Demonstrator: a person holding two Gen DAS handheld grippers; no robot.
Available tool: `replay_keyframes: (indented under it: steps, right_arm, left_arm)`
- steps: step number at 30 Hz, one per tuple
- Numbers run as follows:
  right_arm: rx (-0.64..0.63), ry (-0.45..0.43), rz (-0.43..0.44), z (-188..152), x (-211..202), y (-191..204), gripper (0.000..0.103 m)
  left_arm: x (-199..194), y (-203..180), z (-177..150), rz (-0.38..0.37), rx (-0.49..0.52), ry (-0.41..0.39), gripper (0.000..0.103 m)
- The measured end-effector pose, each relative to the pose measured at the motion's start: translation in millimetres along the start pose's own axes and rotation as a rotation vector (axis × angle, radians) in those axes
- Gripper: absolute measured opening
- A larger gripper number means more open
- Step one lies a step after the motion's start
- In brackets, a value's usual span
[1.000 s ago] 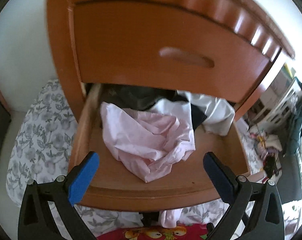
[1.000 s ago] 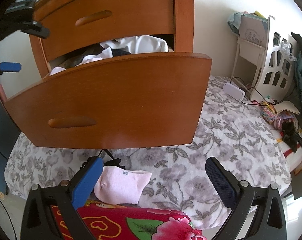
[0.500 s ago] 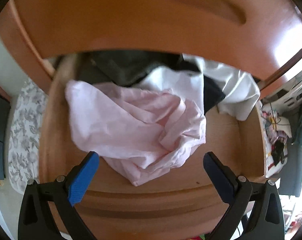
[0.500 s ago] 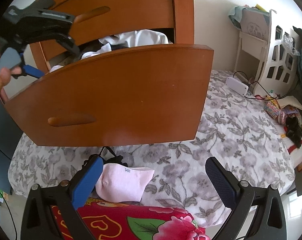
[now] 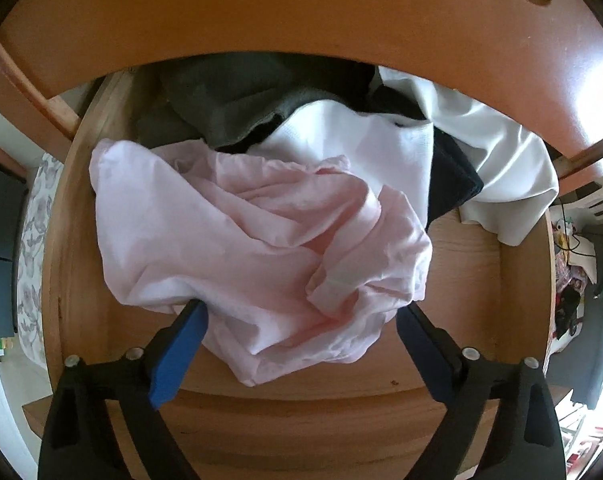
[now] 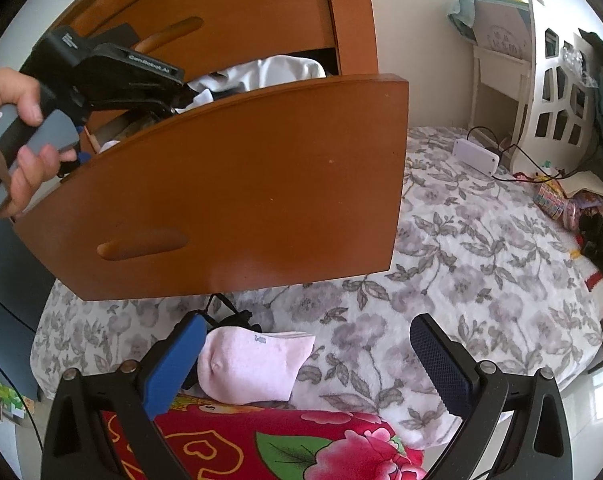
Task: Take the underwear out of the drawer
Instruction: 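Reach the left gripper into the drawer toward the pink cloth, then close the left gripper on the pink cloth in the drawer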
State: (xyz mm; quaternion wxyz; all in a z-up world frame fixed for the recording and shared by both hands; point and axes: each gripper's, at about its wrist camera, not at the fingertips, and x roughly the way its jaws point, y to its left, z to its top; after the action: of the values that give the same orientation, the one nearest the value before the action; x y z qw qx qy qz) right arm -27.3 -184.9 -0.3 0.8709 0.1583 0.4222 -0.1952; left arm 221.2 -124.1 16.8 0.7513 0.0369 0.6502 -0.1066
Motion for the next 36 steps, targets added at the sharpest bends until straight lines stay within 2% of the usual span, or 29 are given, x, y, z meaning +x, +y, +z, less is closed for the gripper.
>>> replay_keyframes:
  steps: [5, 8, 11, 13, 14, 16, 19, 25, 34, 36]
  right_arm:
    - [0.004, -0.002, 0.001, 0.0, -0.5, -0.5, 0.103]
    - [0.008, 0.0, 0.001, 0.5, -0.6, -0.9, 0.103]
    - [0.008, -0.001, 0.0, 0.9, -1.1, -0.7, 0.103]
    - [0.008, -0.001, -0.001, 0.7, -1.0, -0.7, 0.103]
    - [0.008, -0.001, -0.001, 0.8, -0.8, -0.6, 0.103]
    - [0.009, 0.001, 0.0, 0.9, -0.6, -0.5, 0.103]
    - [0.011, 0.001, -0.001, 0.6, -0.8, -1.1, 0.103]
    - [0.014, -0.002, -0.002, 0.5, -1.6, -1.6, 0.103]
    - [0.014, -0.007, -0.011, 0.7, -2.6, -1.4, 0.103]
    - [0.011, -0.008, -0.015, 0.5, -2.8, -0.7, 0.103]
  left_arm:
    - [3.4, -2.7, -0.5, 0.004, -0.018, -0.003, 0.085]
    - [3.8, 2.3, -1.0, 0.006, -0.021, -0.006, 0.075]
    - [3.9, 5.9, -4.2, -0.016, -0.028, -0.012, 0.061]
    - [4.9, 6.6, -5.8, -0.034, -0.025, -0.012, 0.046]
    - [4.6, 6.9, -7.0, -0.041, -0.026, -0.017, 0.044]
    - [2.4, 11.4, -9.4, -0.049, -0.026, -0.028, 0.031]
    - [-3.1, 9.8, -16.1, -0.053, -0.021, -0.054, 0.022]
    - [-18.9, 21.9, -24.4, -0.068, -0.053, -0.137, 0.014]
    - [-51.5, 54.1, -47.1, -0.094, -0.094, -0.301, 0.011]
    - [-56.3, 64.5, -36.1, -0.121, -0.104, -0.335, 0.011]
